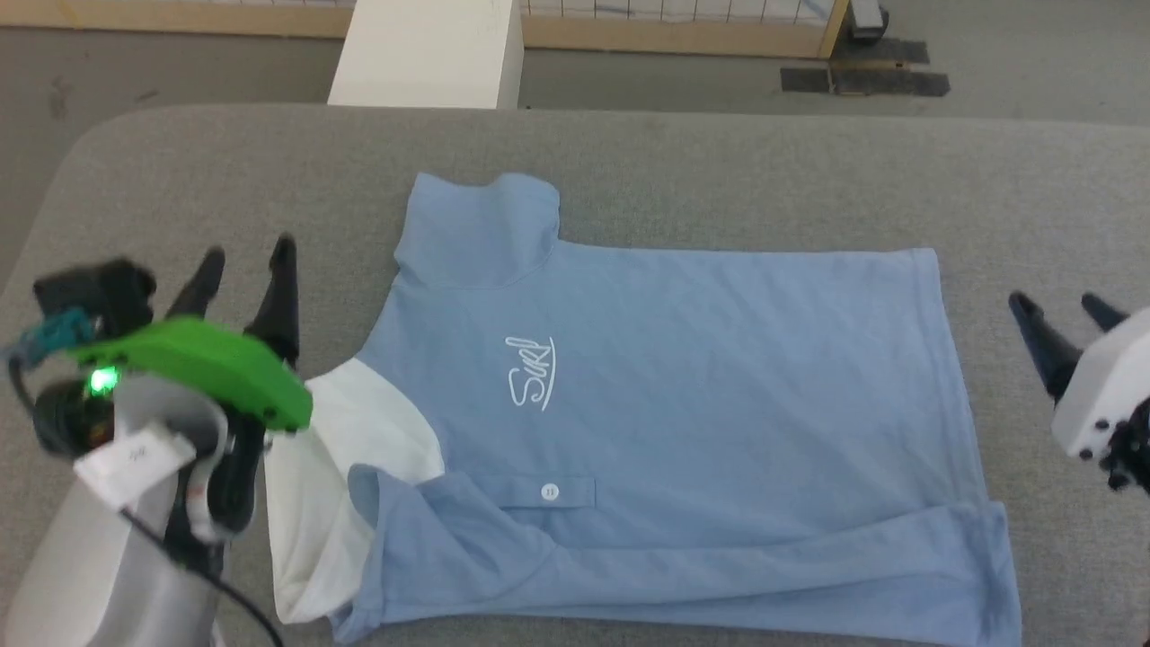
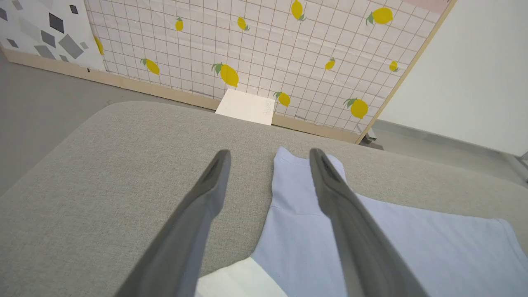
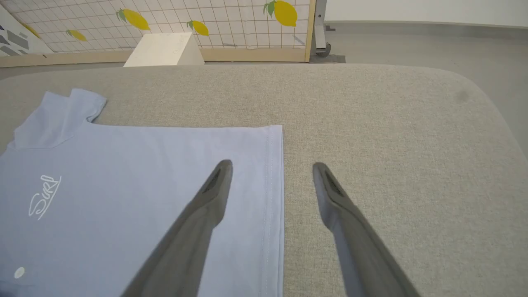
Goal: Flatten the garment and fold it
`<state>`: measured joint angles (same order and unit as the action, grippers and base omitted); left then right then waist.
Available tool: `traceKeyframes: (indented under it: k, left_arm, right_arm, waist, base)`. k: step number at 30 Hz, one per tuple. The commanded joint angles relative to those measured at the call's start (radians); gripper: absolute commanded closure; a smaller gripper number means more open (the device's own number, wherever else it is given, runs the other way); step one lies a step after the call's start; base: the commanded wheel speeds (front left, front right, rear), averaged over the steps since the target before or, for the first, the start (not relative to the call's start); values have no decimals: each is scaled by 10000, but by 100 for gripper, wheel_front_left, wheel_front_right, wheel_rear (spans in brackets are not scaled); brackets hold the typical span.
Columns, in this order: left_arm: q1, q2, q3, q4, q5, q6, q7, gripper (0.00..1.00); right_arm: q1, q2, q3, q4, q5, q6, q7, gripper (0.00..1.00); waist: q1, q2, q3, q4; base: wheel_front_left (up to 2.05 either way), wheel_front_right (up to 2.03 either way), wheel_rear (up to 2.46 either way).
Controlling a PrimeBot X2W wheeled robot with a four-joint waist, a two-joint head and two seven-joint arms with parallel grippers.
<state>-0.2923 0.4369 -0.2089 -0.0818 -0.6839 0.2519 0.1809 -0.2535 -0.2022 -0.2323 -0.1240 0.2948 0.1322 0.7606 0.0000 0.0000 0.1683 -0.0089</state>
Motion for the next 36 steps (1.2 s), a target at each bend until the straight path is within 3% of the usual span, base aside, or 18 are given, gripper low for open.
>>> traceKeyframes:
  k: [1, 8, 13, 21, 29, 31, 36]
  left_arm:
    - [-773, -73, -229, 442, 247, -278, -128, 0]
    - [-3937, -530, -1068, 3096, 703, -1235, -52, 0]
    - [-5938, -694, -1708, 5059, 1014, -1656, 972, 0]
    - [-7945, -769, -2361, 7259, 1120, -1529, 3943, 0]
    - [-8077, -859, -2751, 8048, 908, -1448, 5911, 0]
    - [-8003, -862, -2759, 8002, 886, -1420, 5898, 100]
    - [-7849, -930, -2431, 7651, 631, -1563, 4905, 100]
  right_arm:
    - [-428, 90, 3, 63, -116, -15, -92, 0]
    - [-1762, 172, 305, 539, -313, -15, -312, 0]
    - [-2351, 212, 718, 872, -294, -15, -483, 0]
    - [-2614, 121, 967, 855, -98, -15, -720, 0]
    - [-2532, -61, 838, 651, -31, -15, -773, 0]
    - [-2514, -68, 792, 641, -35, -15, -786, 0]
    - [-2610, -248, 762, 684, -85, -15, -733, 0]
  waist:
    - [0, 0, 604, 47]
    - [0, 0, 2013, -103]
    - [0, 0, 2794, -431]
    - [0, 0, 3645, -821]
    - [0, 0, 3904, -901]
    - [0, 0, 3904, -857]
    - [0, 0, 3740, -591]
  base:
    - [0, 0, 0]
    - [0, 0, 0]
    - [0, 0, 0]
    - [0, 0, 0]
    - [0, 0, 0]
    - [0, 0, 0]
    - [0, 0, 0]
